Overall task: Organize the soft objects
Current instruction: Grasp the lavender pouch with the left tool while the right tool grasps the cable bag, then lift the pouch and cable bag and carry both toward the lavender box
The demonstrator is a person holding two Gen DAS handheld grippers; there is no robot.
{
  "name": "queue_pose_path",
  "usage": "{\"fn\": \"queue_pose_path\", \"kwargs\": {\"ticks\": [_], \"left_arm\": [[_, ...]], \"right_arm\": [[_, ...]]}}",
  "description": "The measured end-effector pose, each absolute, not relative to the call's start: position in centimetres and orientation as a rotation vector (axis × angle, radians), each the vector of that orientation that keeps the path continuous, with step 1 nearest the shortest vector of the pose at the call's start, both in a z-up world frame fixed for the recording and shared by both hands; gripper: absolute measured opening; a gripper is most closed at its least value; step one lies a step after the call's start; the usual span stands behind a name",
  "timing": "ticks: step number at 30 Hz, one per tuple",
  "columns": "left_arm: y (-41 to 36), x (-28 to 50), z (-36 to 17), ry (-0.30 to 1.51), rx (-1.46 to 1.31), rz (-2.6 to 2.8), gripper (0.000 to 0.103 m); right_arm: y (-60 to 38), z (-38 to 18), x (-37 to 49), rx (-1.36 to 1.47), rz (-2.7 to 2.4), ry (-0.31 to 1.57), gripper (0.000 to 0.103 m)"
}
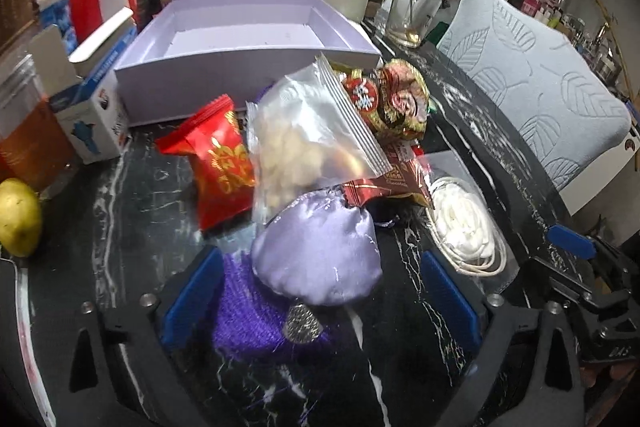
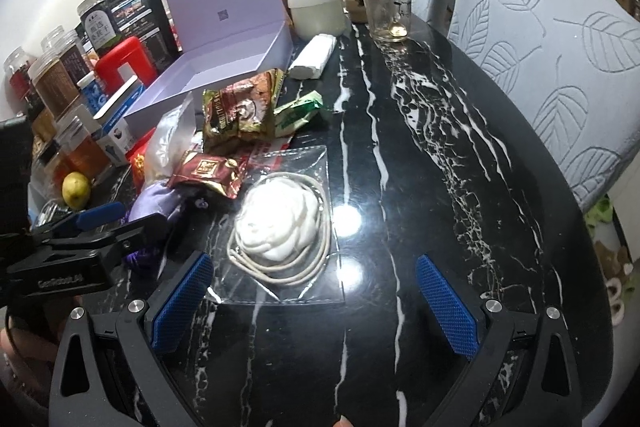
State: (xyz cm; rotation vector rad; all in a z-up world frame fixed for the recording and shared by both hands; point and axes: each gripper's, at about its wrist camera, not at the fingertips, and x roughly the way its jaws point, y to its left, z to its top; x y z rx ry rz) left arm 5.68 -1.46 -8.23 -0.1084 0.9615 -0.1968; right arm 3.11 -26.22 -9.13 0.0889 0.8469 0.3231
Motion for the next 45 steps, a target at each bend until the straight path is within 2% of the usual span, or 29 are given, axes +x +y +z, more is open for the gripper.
{"fn": "queue_pose_path", "kwargs": {"ticks": [1, 6, 7, 9, 10, 11, 22, 42, 44, 45], "left_arm": [[-1.6, 5.8, -8.4, 0.969, -0.104, -0.198, 0.092], [-2.8, 6.4, -9.0, 0.960, -0.055, -0.176, 0.085], [-3.0, 6.5, -9.0, 0.954, -0.039, -0.170, 0.080], [-3.3, 6.4, -9.1, 0.936, 0.004, -0.129, 0.063], [-3.3, 6.4, -9.1, 0.930, 0.014, -0.109, 0.057], [-3.4, 6.5, -9.1, 0.926, 0.008, -0.103, 0.056], [-1.0, 4.4, -7.3, 0.906, -0.098, -0.180, 0.054], [0.9, 0.3, -4.6, 0.843, -0.126, -0.220, 0.054], [1.0, 0.0, -4.6, 0.844, -0.127, -0.219, 0.054], [1.0, 0.0, -4.7, 0.844, -0.129, -0.218, 0.054]], "right_arm": [[-26.3, -9.3, 3.2, 0.089, 0.325, 0.849, 0.103], [-26.2, -9.8, 3.9, 0.095, 0.332, 0.868, 0.103], [-26.1, -10.0, 4.1, 0.094, 0.331, 0.874, 0.103], [-26.1, -10.2, 4.4, 0.096, 0.334, 0.881, 0.103], [-26.0, -10.3, 4.6, 0.097, 0.338, 0.887, 0.103], [-25.8, -10.3, 4.7, 0.096, 0.340, 0.890, 0.103], [-23.8, -10.7, 6.3, 0.043, 0.336, 0.921, 0.103], [-20.4, -11.8, 6.6, -0.136, 0.288, 0.917, 0.103], [-20.5, -11.8, 6.5, -0.137, 0.289, 0.906, 0.099], [-20.6, -11.8, 6.5, -0.135, 0.291, 0.898, 0.093]]}}
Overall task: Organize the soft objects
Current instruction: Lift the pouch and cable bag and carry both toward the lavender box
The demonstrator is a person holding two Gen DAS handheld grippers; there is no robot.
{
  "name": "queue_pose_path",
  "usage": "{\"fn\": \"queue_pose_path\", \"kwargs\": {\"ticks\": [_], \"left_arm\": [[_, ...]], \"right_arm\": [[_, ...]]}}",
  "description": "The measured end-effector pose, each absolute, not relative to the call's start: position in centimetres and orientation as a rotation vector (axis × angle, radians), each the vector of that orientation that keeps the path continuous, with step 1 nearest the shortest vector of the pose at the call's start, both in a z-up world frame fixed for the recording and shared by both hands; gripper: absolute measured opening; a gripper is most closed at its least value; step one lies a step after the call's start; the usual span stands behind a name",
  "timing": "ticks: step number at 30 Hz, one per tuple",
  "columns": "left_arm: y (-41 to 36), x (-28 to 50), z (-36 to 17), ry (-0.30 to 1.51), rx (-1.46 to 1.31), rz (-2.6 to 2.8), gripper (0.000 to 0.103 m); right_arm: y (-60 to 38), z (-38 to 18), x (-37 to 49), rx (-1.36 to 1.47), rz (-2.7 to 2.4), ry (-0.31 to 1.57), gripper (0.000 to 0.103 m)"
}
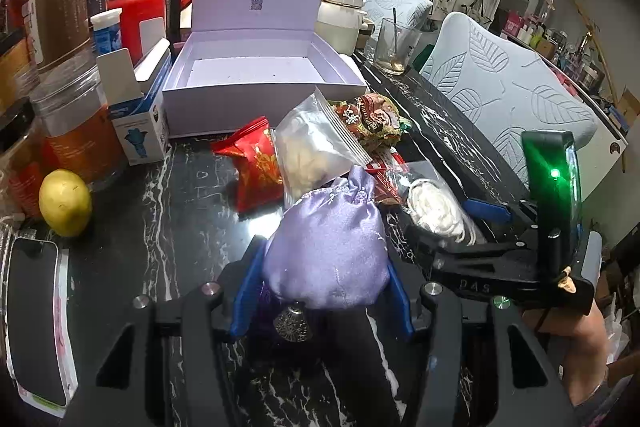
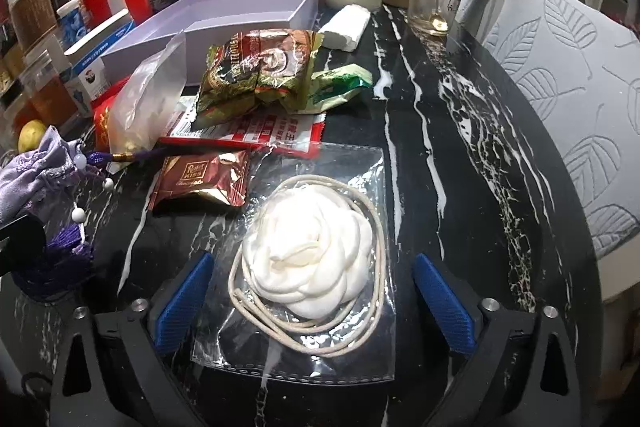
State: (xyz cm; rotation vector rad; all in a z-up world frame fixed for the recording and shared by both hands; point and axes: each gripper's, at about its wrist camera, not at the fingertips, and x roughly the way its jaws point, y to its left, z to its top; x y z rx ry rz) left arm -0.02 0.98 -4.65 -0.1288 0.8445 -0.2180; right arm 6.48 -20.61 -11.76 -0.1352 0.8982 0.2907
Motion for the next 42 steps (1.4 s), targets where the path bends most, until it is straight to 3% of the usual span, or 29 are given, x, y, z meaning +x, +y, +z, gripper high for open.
{"fn": "queue_pose_path", "kwargs": {"ticks": [4, 6, 10, 27, 42], "left_arm": [[1.1, -0.5, -4.7, 0.843, -0.131, -0.214, 0.054], [1.2, -0.7, -4.6, 0.838, -0.132, -0.210, 0.054], [1.3, -1.0, -4.3, 0.830, -0.135, -0.202, 0.054], [1.1, -5.3, -2.3, 0.766, -0.112, -0.200, 0.054], [1.9, -7.3, 3.7, 0.609, -0.079, -0.180, 0.054]], "right_arm": [[-21.0, -11.4, 6.0, -0.133, 0.296, 0.865, 0.070], [-21.5, -11.2, 5.6, -0.112, 0.298, 0.847, 0.047], [-22.7, -11.2, 5.2, -0.029, 0.320, 0.845, 0.032], [-23.8, -8.9, -1.1, 0.003, 0.365, 0.781, 0.030], [-23.0, -3.5, -6.7, -0.003, 0.486, 0.675, 0.030]]}}
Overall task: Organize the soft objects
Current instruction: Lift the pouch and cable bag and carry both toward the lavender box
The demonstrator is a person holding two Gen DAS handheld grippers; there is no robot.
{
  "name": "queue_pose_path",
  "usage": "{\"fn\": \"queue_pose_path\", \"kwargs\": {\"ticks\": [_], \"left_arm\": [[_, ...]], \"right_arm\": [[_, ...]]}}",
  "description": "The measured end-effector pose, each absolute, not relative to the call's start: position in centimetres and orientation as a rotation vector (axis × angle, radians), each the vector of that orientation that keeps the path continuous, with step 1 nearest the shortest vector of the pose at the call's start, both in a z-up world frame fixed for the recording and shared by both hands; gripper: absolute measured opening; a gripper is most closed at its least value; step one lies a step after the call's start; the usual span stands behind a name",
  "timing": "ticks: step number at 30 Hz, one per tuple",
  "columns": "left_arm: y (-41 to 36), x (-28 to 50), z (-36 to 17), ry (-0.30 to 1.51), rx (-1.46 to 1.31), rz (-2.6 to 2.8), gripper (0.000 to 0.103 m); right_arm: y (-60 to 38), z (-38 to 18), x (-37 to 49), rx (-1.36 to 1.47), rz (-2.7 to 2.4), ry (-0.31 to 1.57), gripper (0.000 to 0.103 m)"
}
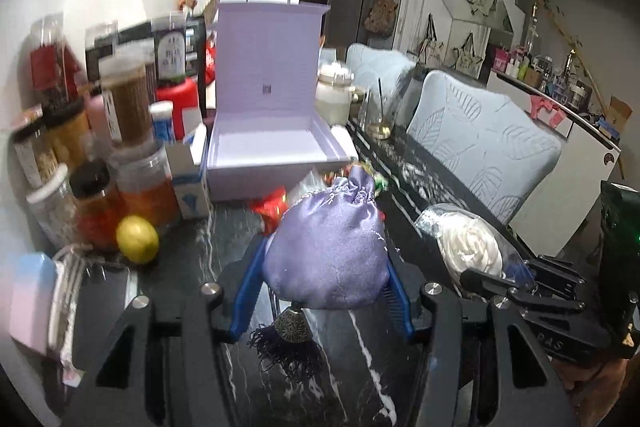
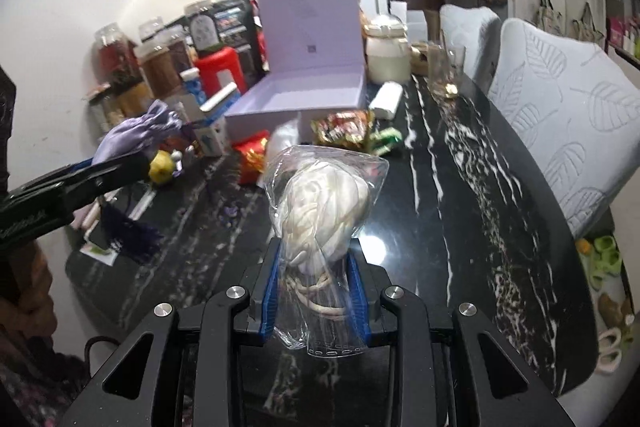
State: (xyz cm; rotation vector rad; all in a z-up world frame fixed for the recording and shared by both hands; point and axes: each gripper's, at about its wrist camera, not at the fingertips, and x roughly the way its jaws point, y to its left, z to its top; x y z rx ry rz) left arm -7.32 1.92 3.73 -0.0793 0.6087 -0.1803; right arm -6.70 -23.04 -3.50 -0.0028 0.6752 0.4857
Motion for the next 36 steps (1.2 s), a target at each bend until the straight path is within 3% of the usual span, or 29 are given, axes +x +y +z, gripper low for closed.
{"fn": "queue_pose_path", "kwargs": {"ticks": [17, 36], "left_arm": [[2.3, -1.6, 11.8, 0.396, -0.043, -0.181, 0.054], [6.0, 14.8, 12.8, 0.326, -0.086, -0.032, 0.054]], "right_arm": [[-20.1, 6.3, -3.1, -0.040, 0.665, 0.458, 0.030], [-15.3, 9.6, 12.6, -0.077, 0.696, 0.422, 0.031]]}}
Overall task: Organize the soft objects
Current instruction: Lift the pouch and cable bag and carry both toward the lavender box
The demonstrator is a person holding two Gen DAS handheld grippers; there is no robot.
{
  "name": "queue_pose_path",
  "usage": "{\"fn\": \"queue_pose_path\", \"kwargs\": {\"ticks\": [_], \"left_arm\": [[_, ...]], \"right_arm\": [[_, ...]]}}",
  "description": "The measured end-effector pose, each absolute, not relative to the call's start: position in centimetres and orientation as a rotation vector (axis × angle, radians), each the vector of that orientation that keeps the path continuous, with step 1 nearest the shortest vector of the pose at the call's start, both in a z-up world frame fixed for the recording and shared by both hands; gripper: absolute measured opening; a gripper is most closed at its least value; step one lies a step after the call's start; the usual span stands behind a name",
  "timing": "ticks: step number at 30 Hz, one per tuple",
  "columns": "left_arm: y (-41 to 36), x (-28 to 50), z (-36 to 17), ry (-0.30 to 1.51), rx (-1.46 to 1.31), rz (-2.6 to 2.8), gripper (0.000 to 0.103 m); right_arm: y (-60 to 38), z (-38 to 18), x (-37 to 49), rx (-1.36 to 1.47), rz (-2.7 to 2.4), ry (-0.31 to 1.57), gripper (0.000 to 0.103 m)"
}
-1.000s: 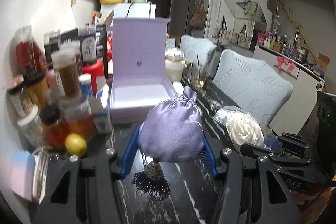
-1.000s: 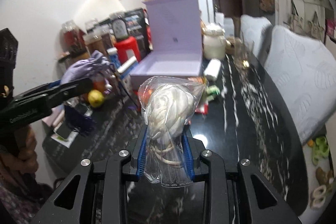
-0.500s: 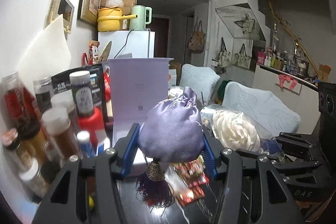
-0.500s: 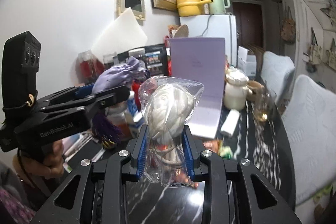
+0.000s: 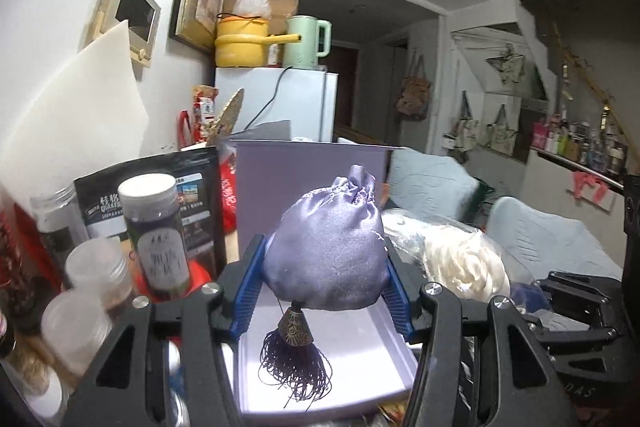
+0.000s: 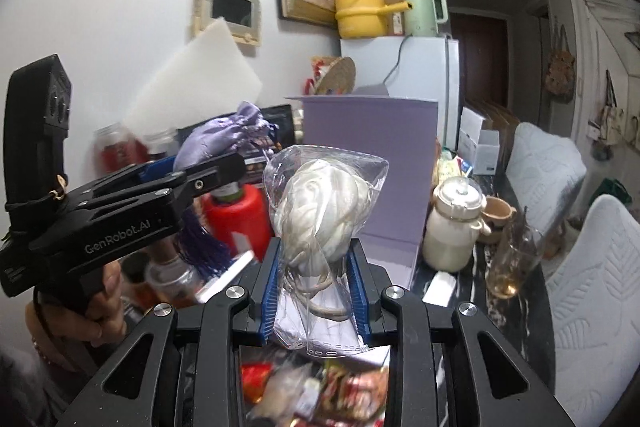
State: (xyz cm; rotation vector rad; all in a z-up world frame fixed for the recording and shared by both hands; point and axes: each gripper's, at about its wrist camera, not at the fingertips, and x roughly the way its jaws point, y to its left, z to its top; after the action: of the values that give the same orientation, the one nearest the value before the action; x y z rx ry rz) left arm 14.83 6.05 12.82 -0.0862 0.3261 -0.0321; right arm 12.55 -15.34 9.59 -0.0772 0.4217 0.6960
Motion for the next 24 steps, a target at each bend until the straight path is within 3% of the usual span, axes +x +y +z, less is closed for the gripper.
{"fn": "queue_pose_path", "kwargs": {"ticks": [13, 24], "left_arm": [[6.4, 23.1, 8.5, 0.446, -0.040, 0.085, 0.054], [6.7, 28.2, 2.0, 0.654, -0.038, 0.114, 0.054]], "right_arm": [[-11.8, 6.5, 22.2, -0.049, 0.716, 0.509, 0.031], [-10.4, 1.3, 27.5, -0.078, 0.665, 0.681, 0.031]]}}
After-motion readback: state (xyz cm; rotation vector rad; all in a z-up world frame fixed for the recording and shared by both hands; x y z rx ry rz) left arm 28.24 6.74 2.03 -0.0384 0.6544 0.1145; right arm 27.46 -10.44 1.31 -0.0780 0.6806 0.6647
